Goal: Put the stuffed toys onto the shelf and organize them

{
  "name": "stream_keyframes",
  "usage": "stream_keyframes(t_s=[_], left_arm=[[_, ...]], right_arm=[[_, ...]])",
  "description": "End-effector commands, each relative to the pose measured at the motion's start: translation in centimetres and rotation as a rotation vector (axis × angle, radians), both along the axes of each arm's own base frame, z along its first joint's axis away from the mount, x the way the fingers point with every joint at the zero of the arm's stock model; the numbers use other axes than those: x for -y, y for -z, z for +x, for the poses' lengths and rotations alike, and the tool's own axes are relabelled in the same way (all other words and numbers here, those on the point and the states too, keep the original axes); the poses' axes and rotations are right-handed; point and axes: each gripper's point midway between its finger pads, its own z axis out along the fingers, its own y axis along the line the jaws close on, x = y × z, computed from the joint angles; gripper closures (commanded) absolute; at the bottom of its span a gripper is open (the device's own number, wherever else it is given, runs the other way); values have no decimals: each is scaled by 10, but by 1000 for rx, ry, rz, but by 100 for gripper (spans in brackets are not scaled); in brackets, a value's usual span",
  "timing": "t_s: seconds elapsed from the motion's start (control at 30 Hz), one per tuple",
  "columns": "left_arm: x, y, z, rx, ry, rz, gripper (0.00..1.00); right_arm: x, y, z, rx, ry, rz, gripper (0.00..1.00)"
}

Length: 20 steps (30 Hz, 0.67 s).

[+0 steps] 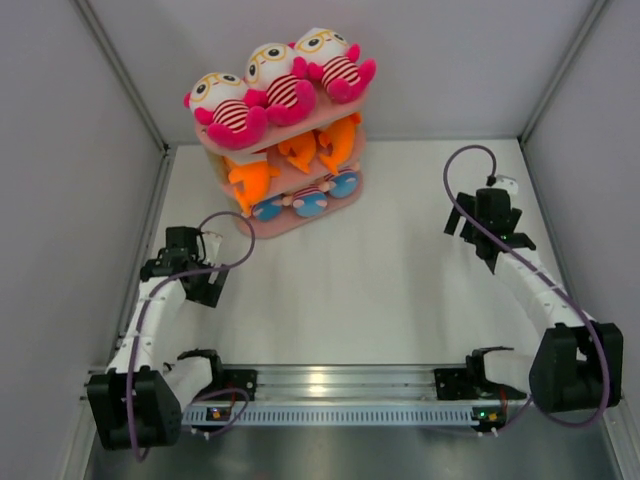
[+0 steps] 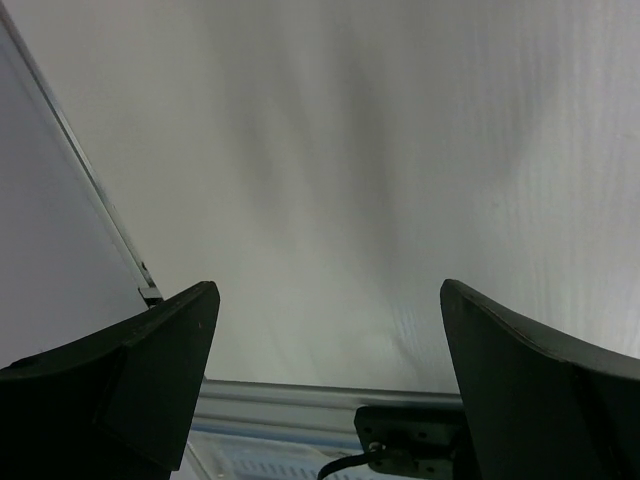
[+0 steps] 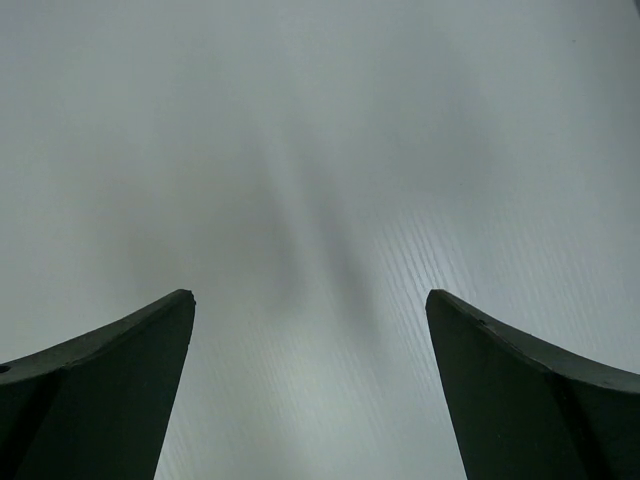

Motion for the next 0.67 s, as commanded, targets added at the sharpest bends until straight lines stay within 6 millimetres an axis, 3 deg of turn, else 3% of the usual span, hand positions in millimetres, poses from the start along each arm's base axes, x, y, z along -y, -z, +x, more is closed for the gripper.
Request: stream_keyframes(t_s=[0.0,0.17,0.23,0.43,0.63], left_arm=[[-15,-2,26,189,-132,-32,2],[-25,-2,28,274,-163,-9,2],[-21,7,26,269,-132,-23,2],[-21,26,20,195,-125,-23,2],[-21,29,19,178,-127,-24,2]], right_arm=[[19,-24,2,107,152,-3,1],[11,-14,5,86,121,21,1],[9,-4,3,94,109,32,1],[-3,-13,4,162,44,74,1],[-13,-29,3,272,-11,115,0]])
